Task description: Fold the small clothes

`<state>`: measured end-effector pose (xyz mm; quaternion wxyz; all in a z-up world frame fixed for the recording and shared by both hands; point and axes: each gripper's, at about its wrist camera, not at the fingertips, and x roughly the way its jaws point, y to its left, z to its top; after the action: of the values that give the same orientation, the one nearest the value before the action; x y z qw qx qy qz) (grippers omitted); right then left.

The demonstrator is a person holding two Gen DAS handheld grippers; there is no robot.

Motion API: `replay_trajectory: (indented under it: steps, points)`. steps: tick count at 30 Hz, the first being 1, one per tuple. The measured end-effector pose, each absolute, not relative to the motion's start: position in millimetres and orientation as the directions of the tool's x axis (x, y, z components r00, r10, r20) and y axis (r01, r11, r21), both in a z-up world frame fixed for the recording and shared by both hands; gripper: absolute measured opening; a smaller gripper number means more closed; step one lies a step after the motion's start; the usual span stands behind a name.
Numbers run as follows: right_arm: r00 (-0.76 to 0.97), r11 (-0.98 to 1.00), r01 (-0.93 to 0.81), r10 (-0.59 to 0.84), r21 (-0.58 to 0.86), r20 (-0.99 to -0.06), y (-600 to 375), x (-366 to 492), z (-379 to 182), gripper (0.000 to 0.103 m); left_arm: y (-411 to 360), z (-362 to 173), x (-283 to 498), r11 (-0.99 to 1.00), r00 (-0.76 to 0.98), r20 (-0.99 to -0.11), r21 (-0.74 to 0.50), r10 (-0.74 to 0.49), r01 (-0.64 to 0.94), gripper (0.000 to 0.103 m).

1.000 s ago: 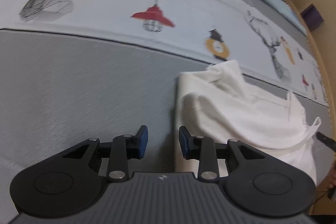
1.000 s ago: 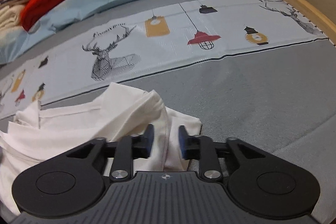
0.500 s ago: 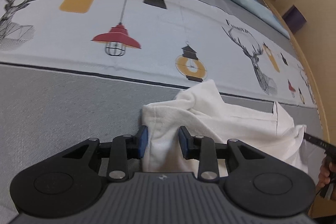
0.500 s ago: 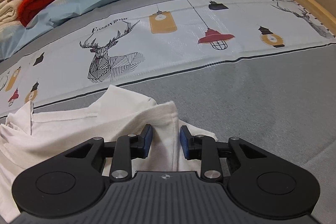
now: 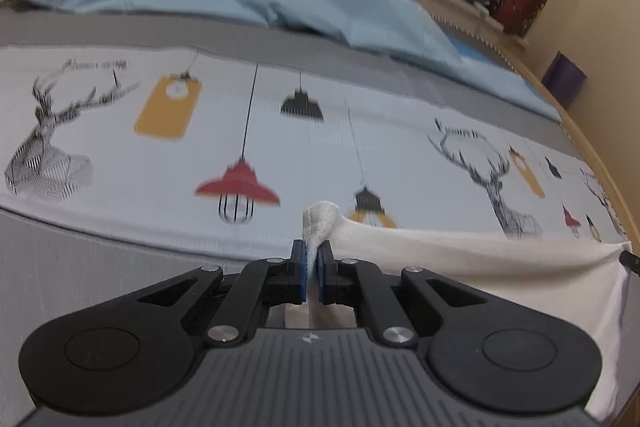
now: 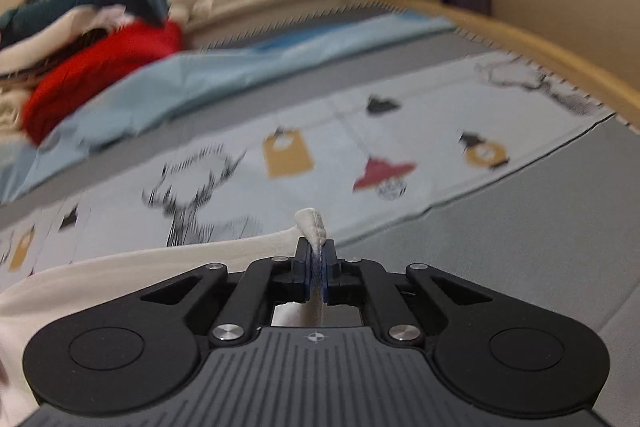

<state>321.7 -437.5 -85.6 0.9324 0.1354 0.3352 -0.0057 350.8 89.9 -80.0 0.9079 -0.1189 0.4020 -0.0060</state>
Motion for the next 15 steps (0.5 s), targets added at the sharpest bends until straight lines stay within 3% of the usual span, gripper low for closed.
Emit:
replay_trajectory:
  steps: [4, 5, 6, 8, 9, 15]
  points:
    - [0.77, 0.974, 0.109, 0.043, 0.198, -0.637, -428, 331, -89, 0.005, 83, -78, 359, 0.976, 0.69, -0.721, -0.189, -0.066, -0.104, 0.01]
    - [0.758, 0.978, 0.117, 0.026, 0.175, -0.652, -425, 334, -91, 0.008, 83, -80, 363, 0.976, 0.668, -0.743, -0.174, -0.042, -0.132, 0.012]
    - [0.737, 0.979, 0.131, 0.009, 0.155, -0.676, -423, 338, -94, 0.017, 85, -82, 365, 0.973, 0.642, -0.766, -0.177, -0.043, -0.147, 0.02]
    - [0.691, 0.979, 0.161, -0.024, 0.122, -0.722, -423, 340, -99, 0.029, 91, -84, 363, 0.957, 0.602, -0.79, -0.253, -0.12, -0.142, 0.026]
    - [0.688, 0.978, 0.163, -0.02, 0.128, -0.725, -425, 337, -98, 0.029, 91, -82, 361, 0.956, 0.599, -0.788, -0.266, -0.142, -0.123, 0.027]
    - [0.597, 0.964, 0.01, 0.208, 0.267, -0.775, -435, 304, -88, 0.029, 78, -73, 332, 0.958, 0.503, -0.816, -0.268, -0.285, 0.108, 0.027]
